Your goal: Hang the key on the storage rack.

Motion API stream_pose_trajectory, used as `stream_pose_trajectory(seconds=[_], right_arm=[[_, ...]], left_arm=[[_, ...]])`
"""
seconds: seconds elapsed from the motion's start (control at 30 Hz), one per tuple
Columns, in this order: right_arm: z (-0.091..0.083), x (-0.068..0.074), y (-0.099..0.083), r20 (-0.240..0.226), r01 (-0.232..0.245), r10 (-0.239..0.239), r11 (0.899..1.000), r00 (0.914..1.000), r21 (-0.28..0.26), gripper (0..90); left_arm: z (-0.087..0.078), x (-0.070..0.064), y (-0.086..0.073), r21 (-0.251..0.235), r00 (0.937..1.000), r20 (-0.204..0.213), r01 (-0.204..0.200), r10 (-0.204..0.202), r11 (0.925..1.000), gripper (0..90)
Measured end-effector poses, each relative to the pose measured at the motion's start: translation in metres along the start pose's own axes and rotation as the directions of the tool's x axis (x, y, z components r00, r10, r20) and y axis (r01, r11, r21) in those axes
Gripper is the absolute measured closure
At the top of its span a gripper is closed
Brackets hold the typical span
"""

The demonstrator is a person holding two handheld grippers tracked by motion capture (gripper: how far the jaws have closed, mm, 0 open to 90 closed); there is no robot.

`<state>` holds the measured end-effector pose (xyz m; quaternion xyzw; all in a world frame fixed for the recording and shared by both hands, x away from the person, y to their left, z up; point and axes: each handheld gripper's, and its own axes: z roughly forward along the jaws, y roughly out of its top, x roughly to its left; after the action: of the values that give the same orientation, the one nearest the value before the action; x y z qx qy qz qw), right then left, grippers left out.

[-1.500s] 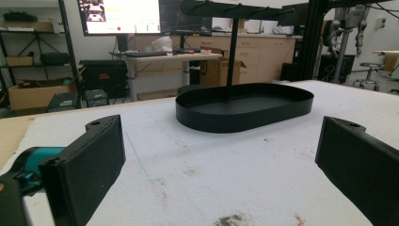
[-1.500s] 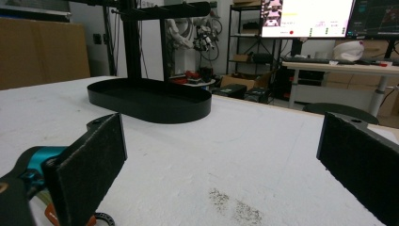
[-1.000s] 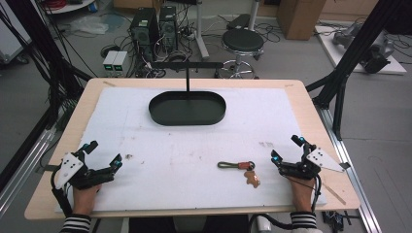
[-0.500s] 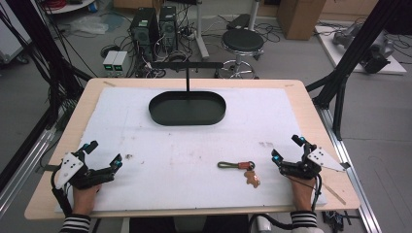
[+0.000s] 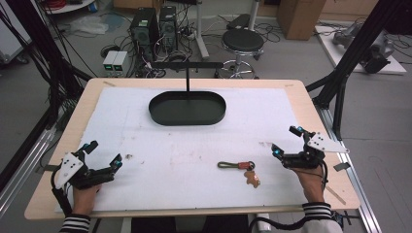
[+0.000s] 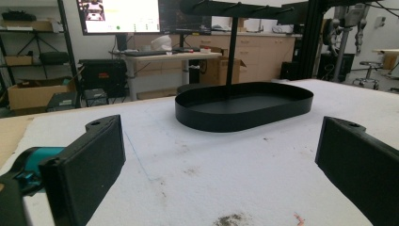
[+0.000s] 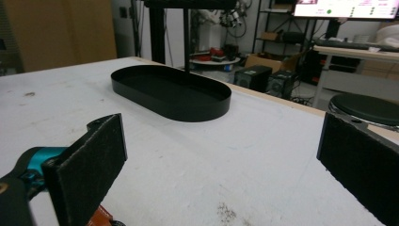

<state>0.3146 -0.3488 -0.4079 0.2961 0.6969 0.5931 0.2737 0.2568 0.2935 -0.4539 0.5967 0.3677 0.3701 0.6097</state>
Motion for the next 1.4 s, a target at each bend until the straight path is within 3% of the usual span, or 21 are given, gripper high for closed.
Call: stream_pose_trajectory(seconds=[0.17,0.2,0.33,0.47,0.5,0.57,0.6,0.63,0.67,0.73,0.77,0.8,0.83,0.87,0.93,0.97,1.0,1.17,1.27,1.33,1.4], right_arm=[[0.009,-0.002,0.017,-0.066,0.05,-0.047,0.997,0.9967,0.058,0.9],[0.014,-0.001,0.023,-0.105,0.07,-0.06,0.993,0.9926,0.094,0.9],[0.025,0.001,0.034,-0.179,0.108,-0.081,0.983,0.9805,0.148,0.9],[0.035,0.004,0.045,-0.236,0.158,-0.109,0.968,0.9656,0.197,0.9],[0.035,0.004,0.045,-0.236,0.158,-0.109,0.968,0.9656,0.197,0.9],[0.042,0.006,0.05,-0.267,0.182,-0.117,0.956,0.9564,0.23,0.9],[0.042,0.006,0.05,-0.267,0.182,-0.117,0.956,0.9564,0.23,0.9],[0.047,0.008,0.052,-0.3,0.21,-0.129,0.943,0.9453,0.257,1.0],[0.049,0.009,0.053,-0.31,0.223,-0.135,0.937,0.9412,0.268,1.0],[0.051,0.01,0.054,-0.324,0.229,-0.133,0.932,0.9367,0.279,1.0],[0.055,0.013,0.055,-0.355,0.251,-0.137,0.92,0.9249,0.3,1.0],[0.055,0.013,0.055,-0.355,0.251,-0.137,0.92,0.9249,0.3,1.0],[0.058,0.014,0.055,-0.372,0.264,-0.139,0.914,0.9179,0.308,1.0],[0.062,0.017,0.056,-0.402,0.291,-0.145,0.898,0.9043,0.331,1.0],[0.065,0.019,0.055,-0.419,0.31,-0.153,0.889,0.8949,0.336,1.0],[0.065,0.019,0.055,-0.419,0.31,-0.153,0.889,0.8949,0.336,1.0],[0.069,0.022,0.055,-0.439,0.329,-0.156,0.876,0.8847,0.352,1.0],[0.073,0.026,0.053,-0.472,0.355,-0.156,0.859,0.8676,0.37,1.0],[0.078,0.031,0.051,-0.499,0.389,-0.16,0.831,0.8517,0.397,1.0],[0.082,0.034,0.05,-0.523,0.421,-0.168,0.808,0.8353,0.412,1.0],[0.085,0.036,0.049,-0.534,0.427,-0.162,0.802,0.8295,0.418,1.0]], left_arm=[[0.0,0.0,0.0,0.0,1.0,0.0,0.001,-0.001,1.0,2.4],[0.0,0.0,0.0,0.0,1.0,0.0,0.001,-0.001,1.0,2.4],[0.0,0.0,0.0,0.0,1.0,0.001,0.001,-0.001,1.0,2.4],[0.0,0.0,0.0,0.001,1.0,0.001,0.001,-0.001,1.0,2.4],[0.0,0.0,0.0,0.001,1.0,0.001,0.001,-0.001,1.0,2.4],[0.0,0.0,0.0,0.0,1.0,0.0,0.002,-0.002,1.0,2.4],[0.0,0.0,0.0,0.001,1.0,0.001,0.002,-0.002,1.0,2.4],[0.0,0.0,0.0,0.001,1.0,0.001,0.001,-0.001,1.0,2.4],[0.0,0.0,0.0,0.0,1.0,0.0,0.001,-0.001,1.0,2.4],[0.0,0.0,0.0,0.0,1.0,0.0,0.002,-0.002,1.0,2.4],[0.0,0.0,0.0,0.001,1.0,0.001,0.002,-0.002,1.0,2.4],[0.0,0.0,0.0,0.001,1.0,0.001,0.002,-0.002,1.0,2.4],[0.0,0.0,0.0,0.0,1.0,0.0,0.002,-0.002,1.0,2.4],[0.0,0.0,0.0,0.0,1.0,0.0,0.001,-0.001,1.0,2.4],[0.0,0.0,0.0,0.002,1.0,0.001,0.003,-0.003,1.0,2.4],[0.0,0.0,0.0,0.0,1.0,0.0,0.002,-0.002,1.0,2.4],[0.0,0.0,0.0,0.0,1.0,0.0,0.002,-0.002,1.0,2.4],[0.0,0.0,0.0,0.001,1.0,0.0,0.002,-0.002,1.0,2.4],[0.0,0.0,0.0,0.001,1.0,0.0,0.001,-0.001,1.0,2.4],[0.0,0.0,0.0,0.0,1.0,0.0,0.002,-0.002,1.0,2.4],[0.0,0.0,0.0,-0.001,1.0,0.0,0.001,-0.001,1.0,2.4]])
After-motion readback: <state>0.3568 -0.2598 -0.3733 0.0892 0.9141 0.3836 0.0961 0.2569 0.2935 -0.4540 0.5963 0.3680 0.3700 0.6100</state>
